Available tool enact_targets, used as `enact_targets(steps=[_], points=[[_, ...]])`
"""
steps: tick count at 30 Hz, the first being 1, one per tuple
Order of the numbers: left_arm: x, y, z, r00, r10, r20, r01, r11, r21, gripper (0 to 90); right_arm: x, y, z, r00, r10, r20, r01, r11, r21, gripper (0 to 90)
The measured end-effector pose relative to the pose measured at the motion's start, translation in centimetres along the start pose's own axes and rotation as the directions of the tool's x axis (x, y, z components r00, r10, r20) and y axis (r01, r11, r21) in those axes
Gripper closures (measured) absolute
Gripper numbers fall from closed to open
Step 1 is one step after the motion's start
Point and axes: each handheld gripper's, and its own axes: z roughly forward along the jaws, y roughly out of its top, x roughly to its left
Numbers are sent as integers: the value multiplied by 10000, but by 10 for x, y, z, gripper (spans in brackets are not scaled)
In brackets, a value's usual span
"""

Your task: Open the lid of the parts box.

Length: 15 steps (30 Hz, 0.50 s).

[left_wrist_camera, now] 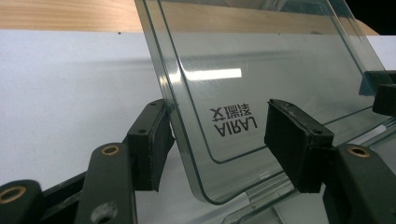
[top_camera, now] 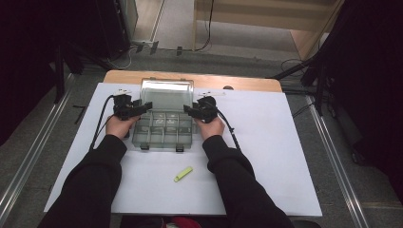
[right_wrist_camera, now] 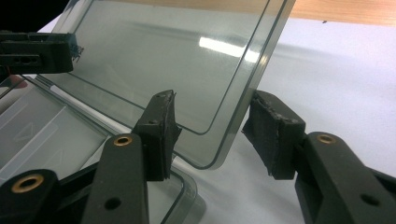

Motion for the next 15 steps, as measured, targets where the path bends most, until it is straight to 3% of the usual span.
enact_targets(steps=[8,15], points=[[-1,0,0,10000,54,-42,-54,10000,29,388,0,0,0,10000,70,17,-70,10000,17,497],[0,4,-5,10000,-52,61,53,9997,-241,362,6,2,-1,9987,-500,94,502,9987,-135,376]])
